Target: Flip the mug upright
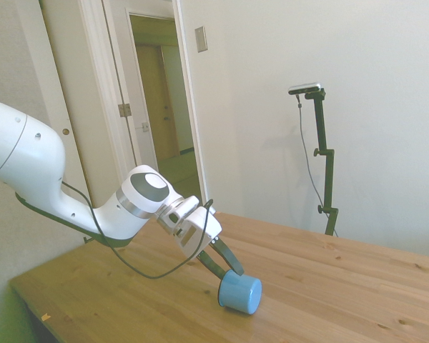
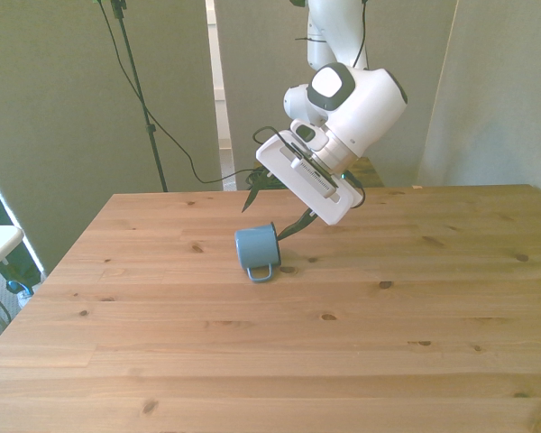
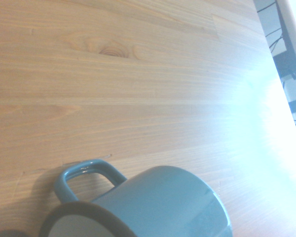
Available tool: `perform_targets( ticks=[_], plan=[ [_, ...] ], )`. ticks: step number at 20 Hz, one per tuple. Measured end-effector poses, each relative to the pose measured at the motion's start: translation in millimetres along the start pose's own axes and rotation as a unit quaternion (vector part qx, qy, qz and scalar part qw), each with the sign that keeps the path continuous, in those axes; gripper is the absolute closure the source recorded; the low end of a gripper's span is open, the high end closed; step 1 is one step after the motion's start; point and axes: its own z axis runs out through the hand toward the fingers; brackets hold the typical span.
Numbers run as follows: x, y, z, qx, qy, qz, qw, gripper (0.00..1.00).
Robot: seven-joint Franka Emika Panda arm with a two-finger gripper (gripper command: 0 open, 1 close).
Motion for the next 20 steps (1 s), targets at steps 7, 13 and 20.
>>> perform_targets(
  ticks=[7,13,20],
  plan=[
    [0.9,1.1,7.1,-0.014,0.013,0.002,0.9998,0.0],
    [3.6,-0.4,16.2,-0.021,0.02,0.004,0.9996,0.0],
    [1.9,-5.0,23.0,-0.025,0.018,0.005,0.9995,1.0]
  ],
)
